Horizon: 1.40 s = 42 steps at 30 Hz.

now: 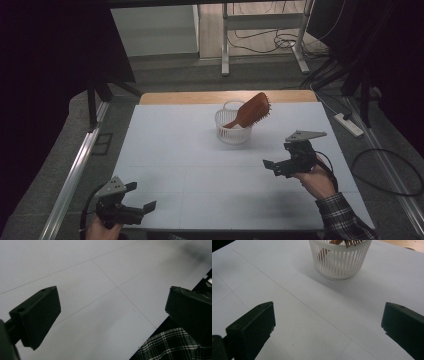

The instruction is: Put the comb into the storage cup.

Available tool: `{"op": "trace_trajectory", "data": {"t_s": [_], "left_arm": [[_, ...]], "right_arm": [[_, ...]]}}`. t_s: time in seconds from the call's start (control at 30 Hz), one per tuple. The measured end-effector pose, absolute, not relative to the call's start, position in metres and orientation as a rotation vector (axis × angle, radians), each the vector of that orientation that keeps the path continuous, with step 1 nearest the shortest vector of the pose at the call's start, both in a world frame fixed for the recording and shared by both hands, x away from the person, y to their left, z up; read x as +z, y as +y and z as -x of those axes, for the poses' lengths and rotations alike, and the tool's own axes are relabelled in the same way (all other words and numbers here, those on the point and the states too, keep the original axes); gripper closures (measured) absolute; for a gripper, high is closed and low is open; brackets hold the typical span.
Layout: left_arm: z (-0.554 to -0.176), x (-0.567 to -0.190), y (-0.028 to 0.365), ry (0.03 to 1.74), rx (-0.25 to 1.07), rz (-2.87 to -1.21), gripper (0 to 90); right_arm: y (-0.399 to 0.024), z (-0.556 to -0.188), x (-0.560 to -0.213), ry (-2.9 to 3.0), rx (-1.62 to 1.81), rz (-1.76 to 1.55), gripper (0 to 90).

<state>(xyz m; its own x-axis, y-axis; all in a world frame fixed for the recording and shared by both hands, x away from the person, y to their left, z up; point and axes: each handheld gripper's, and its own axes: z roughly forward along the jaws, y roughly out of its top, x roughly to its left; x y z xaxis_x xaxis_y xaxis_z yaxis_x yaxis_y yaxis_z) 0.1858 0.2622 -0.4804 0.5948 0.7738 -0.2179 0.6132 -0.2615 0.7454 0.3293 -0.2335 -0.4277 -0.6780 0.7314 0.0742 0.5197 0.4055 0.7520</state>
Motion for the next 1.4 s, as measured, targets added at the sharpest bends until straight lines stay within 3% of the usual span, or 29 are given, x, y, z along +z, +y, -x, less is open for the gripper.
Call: {"op": "trace_trajectory", "data": {"t_s": [1.4], "left_arm": [[-0.186, -0.481, 0.263, 1.102, 0.233, -1.968, 0.9]], "right_arm": [[-0.263, -0.302, -0.437, 2.371, 1.129, -1.143, 0.0]]}}
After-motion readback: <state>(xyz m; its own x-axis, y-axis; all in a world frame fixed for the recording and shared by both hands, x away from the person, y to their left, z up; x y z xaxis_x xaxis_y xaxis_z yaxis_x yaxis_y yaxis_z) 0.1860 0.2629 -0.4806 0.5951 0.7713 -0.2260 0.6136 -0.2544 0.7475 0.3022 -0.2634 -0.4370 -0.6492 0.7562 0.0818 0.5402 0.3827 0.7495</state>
